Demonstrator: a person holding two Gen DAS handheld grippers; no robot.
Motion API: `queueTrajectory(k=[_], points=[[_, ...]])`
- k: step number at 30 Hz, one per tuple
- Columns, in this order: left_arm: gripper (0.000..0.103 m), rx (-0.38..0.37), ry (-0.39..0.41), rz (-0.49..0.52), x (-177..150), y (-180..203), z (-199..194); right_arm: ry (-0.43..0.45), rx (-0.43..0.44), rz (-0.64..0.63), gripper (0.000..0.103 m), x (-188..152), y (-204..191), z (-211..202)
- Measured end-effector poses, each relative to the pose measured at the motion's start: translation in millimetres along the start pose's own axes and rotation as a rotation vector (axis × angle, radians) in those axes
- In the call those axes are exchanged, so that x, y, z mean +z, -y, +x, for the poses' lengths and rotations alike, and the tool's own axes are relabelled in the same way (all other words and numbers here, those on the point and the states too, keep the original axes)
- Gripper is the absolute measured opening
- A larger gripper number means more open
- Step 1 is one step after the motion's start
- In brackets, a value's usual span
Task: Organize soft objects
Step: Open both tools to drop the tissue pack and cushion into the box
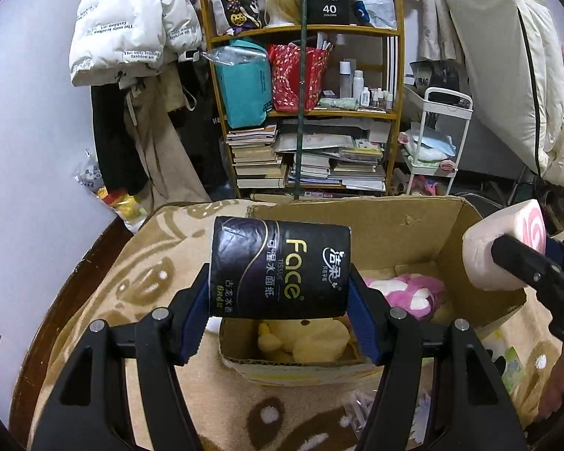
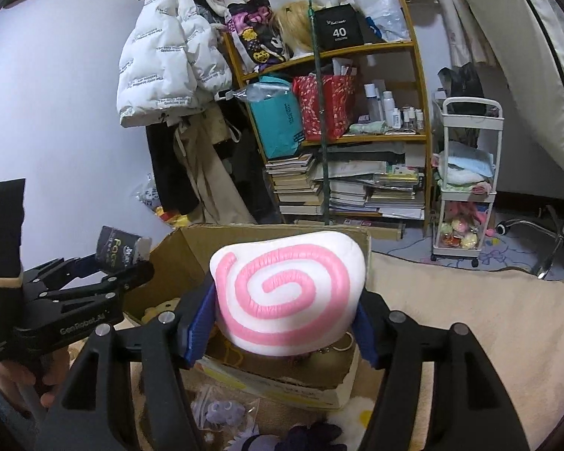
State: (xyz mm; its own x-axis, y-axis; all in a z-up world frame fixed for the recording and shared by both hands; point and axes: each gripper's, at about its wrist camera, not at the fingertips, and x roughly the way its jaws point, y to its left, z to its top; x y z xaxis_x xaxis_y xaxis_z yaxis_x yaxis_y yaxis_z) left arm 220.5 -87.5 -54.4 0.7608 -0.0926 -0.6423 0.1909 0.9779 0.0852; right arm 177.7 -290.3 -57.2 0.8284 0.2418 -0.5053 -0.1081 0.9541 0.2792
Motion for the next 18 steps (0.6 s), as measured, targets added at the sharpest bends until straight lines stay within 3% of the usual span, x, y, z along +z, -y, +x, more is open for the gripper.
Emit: queueTrajectory(k=[7,11,14,18], points=[[0.065,-0.019,-0.025,0.004,-1.0,3.5,6.0,-0.021,0.014,-0.018,0.072,-3.4,-4.6,2.2],[0.081,-0.009,-0.027,0.019,-4.6,3.9,2.2,-0.053,0.029,-0.017,0.079,-5.8,-4.6,4.8],[0.081,-0.011,-0.035,0.025,-7.3,0.5,-0.9,-0.059,0.029,-0.009,0.091,-7.9,-3.2,4.9],[0.09,-0.004,-0.035,0.008,-8.7,-7.0,-6.0,-0.045,0.021,-0.012,0.094,-5.1,-3.6,-1.0]])
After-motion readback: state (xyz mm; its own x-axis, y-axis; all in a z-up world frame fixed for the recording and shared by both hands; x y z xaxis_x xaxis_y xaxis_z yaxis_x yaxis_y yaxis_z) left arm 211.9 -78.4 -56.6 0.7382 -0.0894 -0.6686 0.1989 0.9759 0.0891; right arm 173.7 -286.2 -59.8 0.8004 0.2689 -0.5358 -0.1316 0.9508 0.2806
